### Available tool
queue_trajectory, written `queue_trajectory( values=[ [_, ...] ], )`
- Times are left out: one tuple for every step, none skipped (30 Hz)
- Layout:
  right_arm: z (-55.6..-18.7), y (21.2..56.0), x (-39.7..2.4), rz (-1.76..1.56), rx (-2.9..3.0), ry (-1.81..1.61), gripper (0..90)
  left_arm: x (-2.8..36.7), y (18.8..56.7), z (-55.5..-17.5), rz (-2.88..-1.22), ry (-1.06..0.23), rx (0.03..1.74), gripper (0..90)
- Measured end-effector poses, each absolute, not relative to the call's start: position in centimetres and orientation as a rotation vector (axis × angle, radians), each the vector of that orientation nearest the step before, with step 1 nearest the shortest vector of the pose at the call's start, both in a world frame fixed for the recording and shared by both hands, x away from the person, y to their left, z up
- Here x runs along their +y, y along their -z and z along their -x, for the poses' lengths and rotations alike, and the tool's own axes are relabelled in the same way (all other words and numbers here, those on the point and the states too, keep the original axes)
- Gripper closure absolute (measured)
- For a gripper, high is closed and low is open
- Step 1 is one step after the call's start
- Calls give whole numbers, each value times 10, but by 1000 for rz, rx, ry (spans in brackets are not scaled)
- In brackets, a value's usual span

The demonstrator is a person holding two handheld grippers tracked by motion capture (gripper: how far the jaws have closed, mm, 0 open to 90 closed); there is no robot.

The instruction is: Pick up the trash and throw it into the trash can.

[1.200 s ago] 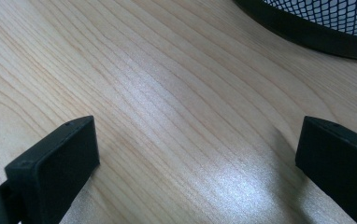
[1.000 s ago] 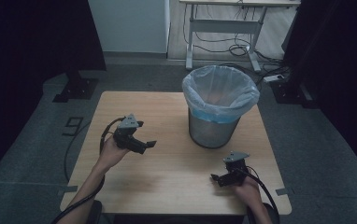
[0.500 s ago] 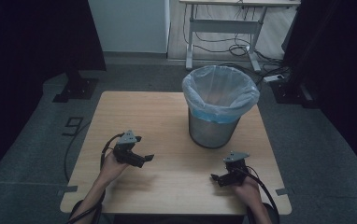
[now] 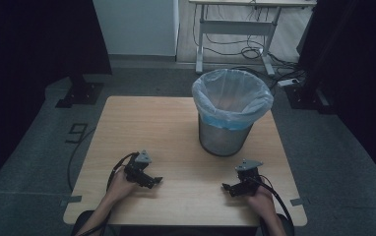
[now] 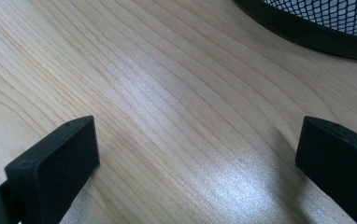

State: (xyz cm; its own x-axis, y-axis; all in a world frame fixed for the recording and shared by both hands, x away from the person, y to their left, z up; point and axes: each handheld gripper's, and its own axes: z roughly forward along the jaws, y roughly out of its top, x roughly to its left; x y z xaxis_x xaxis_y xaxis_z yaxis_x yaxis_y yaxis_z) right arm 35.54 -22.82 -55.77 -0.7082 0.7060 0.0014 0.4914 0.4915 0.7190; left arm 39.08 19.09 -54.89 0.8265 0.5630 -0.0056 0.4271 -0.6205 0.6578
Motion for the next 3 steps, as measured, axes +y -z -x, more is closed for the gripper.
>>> queue_trajectory(
  values=[
    [-355,558,-228,-1012,2446,-1038,0,190,549,-391,-2335,-268,721,0],
    [-355,558,-228,-1012,2446,-1038,0,190,549,-391,-2336,-269,724,0],
    [-355,558,-228,-1014,2444,-1038,0,191,549,-391,-2334,-269,728,0]
  ],
)
